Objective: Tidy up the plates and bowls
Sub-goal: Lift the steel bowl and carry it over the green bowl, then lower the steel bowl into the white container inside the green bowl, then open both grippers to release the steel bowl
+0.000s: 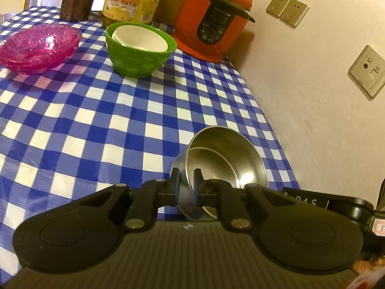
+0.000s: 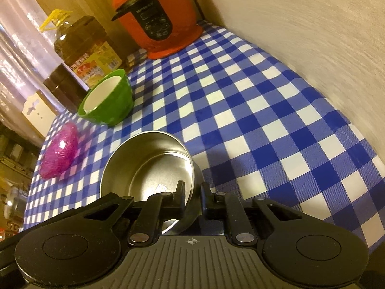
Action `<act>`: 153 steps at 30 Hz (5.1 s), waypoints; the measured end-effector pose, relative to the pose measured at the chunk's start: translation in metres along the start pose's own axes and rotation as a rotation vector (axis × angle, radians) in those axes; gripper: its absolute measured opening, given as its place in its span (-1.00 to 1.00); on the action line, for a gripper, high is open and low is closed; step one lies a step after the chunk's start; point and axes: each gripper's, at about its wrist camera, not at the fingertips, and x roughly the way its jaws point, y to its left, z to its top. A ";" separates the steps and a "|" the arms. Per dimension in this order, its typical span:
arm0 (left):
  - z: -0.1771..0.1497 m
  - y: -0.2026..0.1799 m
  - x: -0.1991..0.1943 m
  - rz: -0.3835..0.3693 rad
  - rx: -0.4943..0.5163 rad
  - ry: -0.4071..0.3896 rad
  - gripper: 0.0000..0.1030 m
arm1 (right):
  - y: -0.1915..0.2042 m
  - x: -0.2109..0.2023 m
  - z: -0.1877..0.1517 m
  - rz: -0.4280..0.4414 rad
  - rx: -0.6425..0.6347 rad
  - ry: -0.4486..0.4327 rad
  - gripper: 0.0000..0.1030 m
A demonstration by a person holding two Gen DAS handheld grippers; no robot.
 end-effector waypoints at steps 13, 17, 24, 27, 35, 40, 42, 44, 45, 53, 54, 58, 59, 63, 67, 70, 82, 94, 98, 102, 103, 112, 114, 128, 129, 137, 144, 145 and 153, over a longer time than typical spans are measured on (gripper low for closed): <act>0.029 0.013 -0.026 0.006 -0.005 -0.063 -0.82 | 0.040 -0.013 0.020 0.048 -0.053 -0.040 -0.76; 0.041 0.020 -0.028 0.009 -0.011 -0.079 -0.82 | 0.056 -0.008 0.029 0.056 -0.088 -0.048 -0.76; 0.060 0.031 -0.028 0.012 -0.017 -0.099 -0.82 | 0.078 0.000 0.042 0.066 -0.131 -0.060 -0.76; 0.068 0.036 -0.026 0.012 -0.026 -0.106 -0.82 | 0.085 0.004 0.048 0.074 -0.142 -0.065 -0.76; 0.091 0.044 -0.019 0.021 -0.022 -0.129 -0.83 | 0.101 0.017 0.064 0.096 -0.165 -0.074 -0.76; 0.109 0.049 -0.012 0.021 -0.021 -0.153 -0.83 | 0.108 0.029 0.077 0.111 -0.170 -0.082 -0.76; 0.116 0.051 -0.008 0.023 -0.016 -0.162 -0.83 | 0.110 0.033 0.082 0.119 -0.170 -0.086 -0.76; 0.123 0.053 -0.003 0.025 -0.017 -0.166 -0.83 | 0.113 0.039 0.088 0.124 -0.170 -0.090 -0.76; 0.127 0.054 -0.001 0.024 -0.019 -0.168 -0.83 | 0.115 0.042 0.091 0.126 -0.169 -0.092 -0.76; 0.153 0.063 0.018 0.021 -0.025 -0.193 -0.83 | 0.126 0.064 0.116 0.138 -0.175 -0.118 -0.76; 0.157 0.064 0.020 0.021 -0.025 -0.197 -0.83 | 0.128 0.067 0.120 0.139 -0.178 -0.121 -0.76; 0.172 0.068 0.029 0.021 -0.018 -0.208 -0.83 | 0.135 0.080 0.134 0.142 -0.185 -0.132 -0.77; 0.176 0.069 0.031 0.019 -0.020 -0.210 -0.83 | 0.137 0.084 0.137 0.141 -0.187 -0.135 -0.78; 0.191 0.074 0.042 0.016 -0.018 -0.217 -0.83 | 0.141 0.101 0.148 0.140 -0.185 -0.131 -0.79; 0.203 0.085 0.055 0.008 -0.048 -0.205 -0.83 | 0.145 0.117 0.160 0.140 -0.189 -0.131 -0.80; 0.207 0.094 0.065 0.012 -0.071 -0.192 -0.83 | 0.150 0.129 0.166 0.140 -0.206 -0.128 -0.80; 0.208 0.105 0.090 0.021 -0.095 -0.145 -0.82 | 0.152 0.159 0.174 0.114 -0.227 -0.088 -0.80; 0.207 0.113 0.097 0.020 -0.144 -0.122 -0.82 | 0.149 0.171 0.172 0.111 -0.215 -0.059 -0.80; 0.205 0.115 0.101 0.022 -0.155 -0.108 -0.81 | 0.148 0.174 0.173 0.109 -0.208 -0.055 -0.80; 0.205 0.115 0.102 0.022 -0.159 -0.103 -0.81 | 0.147 0.178 0.173 0.101 -0.209 -0.048 -0.80; 0.205 0.115 0.103 0.022 -0.160 -0.103 -0.81 | 0.147 0.180 0.173 0.100 -0.210 -0.045 -0.80; 0.206 0.115 0.105 0.031 -0.160 -0.097 -0.80 | 0.145 0.183 0.172 0.098 -0.208 -0.038 -0.79; 0.207 0.115 0.104 0.036 -0.158 -0.097 -0.79 | 0.145 0.184 0.172 0.108 -0.206 -0.042 -0.79; 0.209 0.119 0.097 0.050 -0.165 -0.151 -0.57 | 0.134 0.178 0.178 0.136 -0.159 -0.096 0.07; 0.209 0.118 0.097 0.050 -0.165 -0.151 -0.54 | 0.133 0.178 0.177 0.134 -0.160 -0.095 0.07; 0.206 0.125 0.104 0.046 -0.185 -0.154 -0.52 | 0.125 0.189 0.173 0.107 -0.161 -0.063 0.07; 0.207 0.130 0.110 0.019 -0.196 -0.174 -0.52 | 0.119 0.199 0.170 0.145 -0.140 -0.033 0.06; 0.207 0.129 0.111 0.018 -0.196 -0.174 -0.52 | 0.118 0.201 0.169 0.145 -0.139 -0.026 0.06; 0.207 0.131 0.105 0.041 -0.184 -0.219 -0.52 | 0.110 0.209 0.167 0.153 -0.108 0.003 0.06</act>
